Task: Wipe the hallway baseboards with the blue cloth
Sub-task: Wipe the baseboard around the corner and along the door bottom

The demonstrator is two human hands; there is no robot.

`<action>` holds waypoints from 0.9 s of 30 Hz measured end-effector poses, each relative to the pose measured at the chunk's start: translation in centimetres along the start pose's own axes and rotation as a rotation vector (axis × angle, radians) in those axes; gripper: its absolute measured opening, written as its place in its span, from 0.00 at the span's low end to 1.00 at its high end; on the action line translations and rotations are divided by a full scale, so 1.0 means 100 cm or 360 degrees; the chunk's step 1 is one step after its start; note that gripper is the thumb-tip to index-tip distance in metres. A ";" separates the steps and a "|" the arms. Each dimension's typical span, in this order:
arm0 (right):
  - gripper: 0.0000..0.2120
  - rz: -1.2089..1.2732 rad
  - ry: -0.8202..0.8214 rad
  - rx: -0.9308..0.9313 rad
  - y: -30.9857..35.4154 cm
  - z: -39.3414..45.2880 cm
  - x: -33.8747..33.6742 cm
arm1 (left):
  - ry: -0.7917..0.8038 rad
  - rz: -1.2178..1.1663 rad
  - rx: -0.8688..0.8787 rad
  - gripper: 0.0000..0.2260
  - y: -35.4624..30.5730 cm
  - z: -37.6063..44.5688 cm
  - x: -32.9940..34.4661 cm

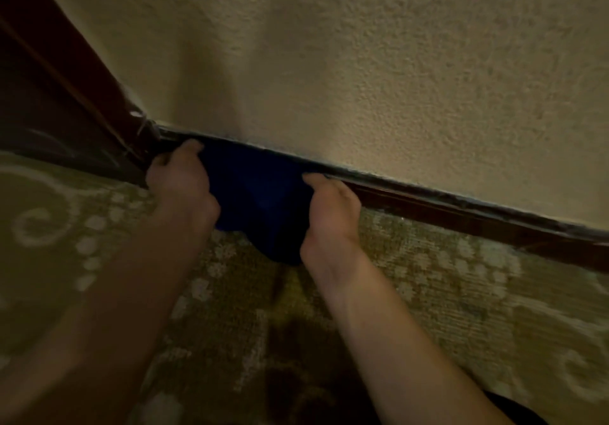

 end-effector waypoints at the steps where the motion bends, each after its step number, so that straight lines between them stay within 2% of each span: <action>1: 0.05 0.0022 -0.0010 -0.0038 0.008 0.001 -0.009 | -0.0027 -0.0004 0.0019 0.16 0.005 -0.010 0.005; 5: 0.10 0.0033 -0.0180 -0.0140 0.037 0.003 -0.058 | 0.0033 -0.0046 -0.0007 0.13 0.036 -0.051 0.033; 8: 0.01 0.0094 -0.0376 -0.0152 0.049 0.007 -0.114 | 0.0212 -0.0028 -0.0012 0.03 0.068 -0.084 0.061; 11: 0.15 0.0204 -0.0438 -0.0062 0.053 0.009 -0.168 | 0.0494 0.0112 -0.0173 0.08 0.107 -0.113 0.093; 14: 0.19 0.0226 -0.0491 -0.0085 0.062 0.013 -0.190 | 0.0687 0.0157 -0.0390 0.07 0.122 -0.128 0.104; 16: 0.18 0.0155 -0.0472 -0.0143 0.061 0.023 -0.174 | 0.0641 0.0131 -0.0335 0.07 0.109 -0.112 0.092; 18: 0.13 0.0058 -0.0412 -0.0099 0.039 0.030 -0.128 | 0.0482 0.0031 -0.0227 0.04 0.082 -0.080 0.065; 20: 0.11 0.0089 -0.0252 -0.0010 0.004 0.033 -0.064 | 0.0282 -0.0034 -0.0159 0.13 0.053 -0.040 0.031; 23: 0.13 0.0143 -0.0120 0.0168 -0.040 0.031 0.000 | 0.0067 -0.0043 -0.0108 0.19 0.020 -0.002 -0.004; 25: 0.14 0.0112 -0.0034 0.0283 -0.048 0.029 0.011 | -0.0023 -0.0030 -0.0023 0.21 0.010 0.005 -0.009; 27: 0.11 0.0113 -0.0036 0.0247 -0.035 0.032 -0.009 | 0.0031 0.0040 0.0020 0.21 0.020 -0.006 0.010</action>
Point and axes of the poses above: each hand's wrist, its own z-axis towards the middle knuckle, its own x-axis out of the palm, y = z × x, the point moved 10 cm from there along z, towards the middle knuckle, and after that the axes turned 1 degree about -x, right-handed, at the moved point
